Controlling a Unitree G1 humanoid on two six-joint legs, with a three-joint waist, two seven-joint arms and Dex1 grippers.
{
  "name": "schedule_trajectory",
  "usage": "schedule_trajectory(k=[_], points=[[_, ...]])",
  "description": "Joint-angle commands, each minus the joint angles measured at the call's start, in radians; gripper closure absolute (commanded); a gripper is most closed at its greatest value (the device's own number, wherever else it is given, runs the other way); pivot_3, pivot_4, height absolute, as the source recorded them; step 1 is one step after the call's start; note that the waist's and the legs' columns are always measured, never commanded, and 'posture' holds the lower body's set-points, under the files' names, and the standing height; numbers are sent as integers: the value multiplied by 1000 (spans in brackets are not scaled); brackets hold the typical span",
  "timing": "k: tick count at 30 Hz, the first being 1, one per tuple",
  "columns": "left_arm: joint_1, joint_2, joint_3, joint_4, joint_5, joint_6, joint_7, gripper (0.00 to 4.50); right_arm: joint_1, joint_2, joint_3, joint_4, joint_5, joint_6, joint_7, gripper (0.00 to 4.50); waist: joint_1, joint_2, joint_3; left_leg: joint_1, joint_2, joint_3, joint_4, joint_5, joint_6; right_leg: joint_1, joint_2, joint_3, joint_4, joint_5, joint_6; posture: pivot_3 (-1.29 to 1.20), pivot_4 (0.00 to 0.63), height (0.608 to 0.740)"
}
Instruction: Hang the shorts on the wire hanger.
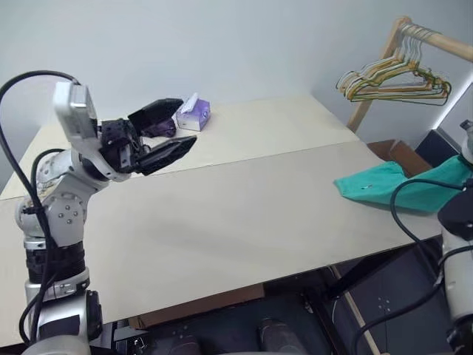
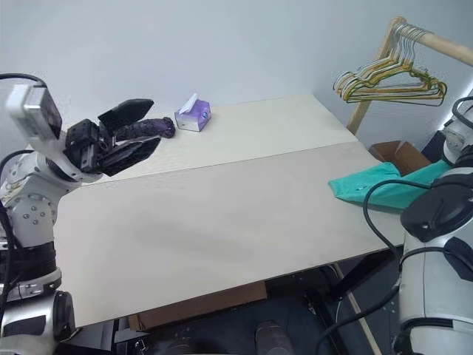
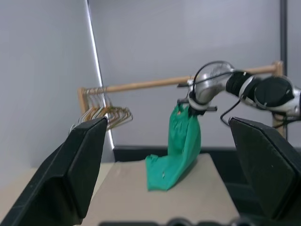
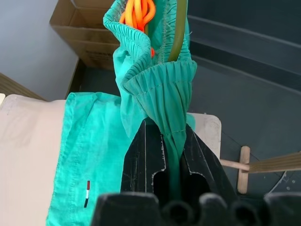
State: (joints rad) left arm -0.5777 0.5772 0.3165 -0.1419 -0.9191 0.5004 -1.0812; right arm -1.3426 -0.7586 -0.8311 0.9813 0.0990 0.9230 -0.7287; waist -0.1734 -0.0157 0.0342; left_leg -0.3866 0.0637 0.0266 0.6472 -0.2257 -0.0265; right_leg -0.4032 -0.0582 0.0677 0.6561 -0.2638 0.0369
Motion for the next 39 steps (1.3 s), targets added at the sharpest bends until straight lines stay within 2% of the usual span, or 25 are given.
schedule_trajectory(k=[1, 10, 14, 19, 23, 24, 32, 37, 39], points=[[-37, -6, 37, -11, -55, -14, 4, 46, 3, -11, 18, -18, 30, -13, -20, 4500, 0, 0, 0, 0, 0, 0, 0, 0, 0, 0, 0, 0, 0, 0, 0, -79, 0, 740], [-39, -4, 29, -4, -49, -19, -13, 46, 33, -11, 84, -25, 32, 13, 19, 4500, -2, 0, 0, 1, 0, 0, 0, 0, 0, 1, 0, 0, 0, 0, 0, -76, 0, 740], [-32, -6, 27, -15, -51, -15, -11, 0, 46, -11, 114, -34, 29, 13, 41, 3309, -2, 0, 0, 1, 0, 0, 0, 0, 0, 1, 0, 0, 0, 0, 0, -73, 0, 740], [-24, -7, 26, -21, -51, -14, -7, 0, 57, -6, 167, -60, 19, 7, 45, 1578, -2, 1, 0, 1, 0, 0, -1, 0, 0, 1, 0, 0, 0, 0, 0, -76, 0, 740], [-19, -13, 29, -24, -54, -14, 0, 0, 83, 21, 292, -170, -60, 2, 16, 191, -2, 1, 0, 1, 0, 0, -1, 0, 0, 1, 0, 1, 0, 0, 0, -75, 0, 740], [-20, -15, 29, -24, -54, -15, 2, 0, 91, 28, 317, -198, -77, 0, 11, 14, -2, 1, 0, 1, 0, 0, -1, 0, 0, 1, 0, 1, 0, 0, 0, -75, 0, 740], [-18, -15, 32, -11, -48, -13, 16, 0, 143, 82, 532, -365, -260, -40, -32, 14, -2, 1, 0, 1, 0, 0, -1, 0, 0, 0, 0, 1, 0, 0, 0, -72, 0, 740], [21, 13, 33, -7, 29, -30, 68, 0, 207, 57, 802, -432, -459, -166, 47, 14, -5, 1, 0, 1, 0, 0, -1, 0, 0, 0, 0, 1, 0, 0, 0, -54, 0, 740], [49, 25, 36, -12, 63, -38, 95, 0, 227, 61, 865, -451, -482, -219, 126, 14, -7, 1, -1, 2, 0, 0, -1, 0, 0, 0, 0, 1, 0, 0, 0, -52, 0, 740]])
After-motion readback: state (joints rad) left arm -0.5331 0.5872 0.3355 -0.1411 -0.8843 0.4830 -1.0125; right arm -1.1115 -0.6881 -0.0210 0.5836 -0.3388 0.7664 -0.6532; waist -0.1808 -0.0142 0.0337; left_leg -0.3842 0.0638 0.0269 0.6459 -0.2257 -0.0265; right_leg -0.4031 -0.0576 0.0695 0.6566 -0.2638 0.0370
